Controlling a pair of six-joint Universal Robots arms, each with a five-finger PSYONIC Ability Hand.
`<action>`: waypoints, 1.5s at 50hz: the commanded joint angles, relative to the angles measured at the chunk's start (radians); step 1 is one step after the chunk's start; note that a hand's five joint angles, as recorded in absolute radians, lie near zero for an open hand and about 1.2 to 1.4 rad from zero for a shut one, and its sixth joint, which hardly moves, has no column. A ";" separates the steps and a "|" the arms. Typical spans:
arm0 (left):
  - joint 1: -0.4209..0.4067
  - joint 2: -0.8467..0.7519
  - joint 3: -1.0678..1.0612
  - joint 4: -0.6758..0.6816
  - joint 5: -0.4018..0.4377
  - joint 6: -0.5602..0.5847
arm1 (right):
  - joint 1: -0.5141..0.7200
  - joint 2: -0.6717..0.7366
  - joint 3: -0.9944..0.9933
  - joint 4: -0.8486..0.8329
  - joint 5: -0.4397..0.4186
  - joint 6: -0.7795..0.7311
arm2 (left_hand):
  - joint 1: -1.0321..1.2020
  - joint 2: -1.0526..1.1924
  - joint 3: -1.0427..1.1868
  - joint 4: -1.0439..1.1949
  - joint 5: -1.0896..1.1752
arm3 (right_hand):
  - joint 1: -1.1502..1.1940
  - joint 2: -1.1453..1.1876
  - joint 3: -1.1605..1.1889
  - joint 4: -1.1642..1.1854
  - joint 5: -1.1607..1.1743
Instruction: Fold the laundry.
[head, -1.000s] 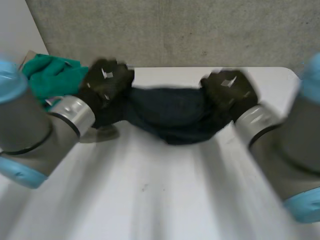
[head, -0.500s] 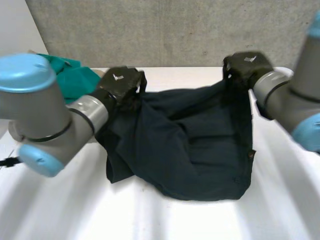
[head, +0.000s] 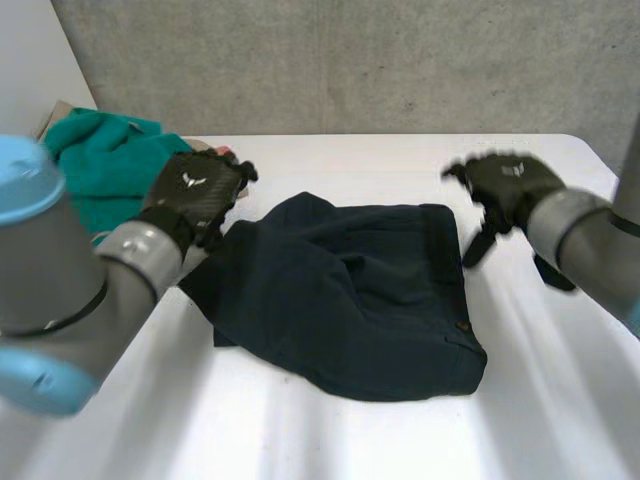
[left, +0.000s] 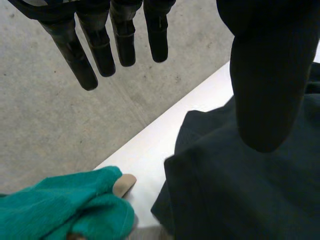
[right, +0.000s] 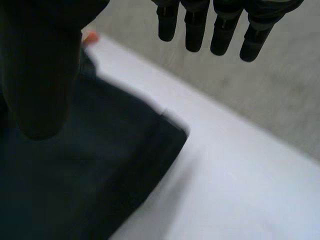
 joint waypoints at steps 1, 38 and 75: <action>-0.001 0.105 -0.230 0.088 0.094 0.106 | -0.001 -0.135 0.254 0.075 -0.069 -0.040 | 0.168 0.174 0.175 0.174 0.170 | 0.302 0.294 0.295 0.296 0.292; 0.132 -0.256 -0.106 0.166 0.208 0.358 | 0.128 0.009 0.607 -0.509 -0.046 -0.055 | 1.048 1.054 1.056 1.054 1.050 | 0.226 0.218 0.219 0.220 0.216; 0.089 0.232 0.256 -0.360 0.136 -0.063 | 0.010 -0.229 -0.098 0.191 -0.022 -0.272 | 1.048 1.054 1.056 1.054 1.050 | 1.153 1.145 1.145 1.146 1.143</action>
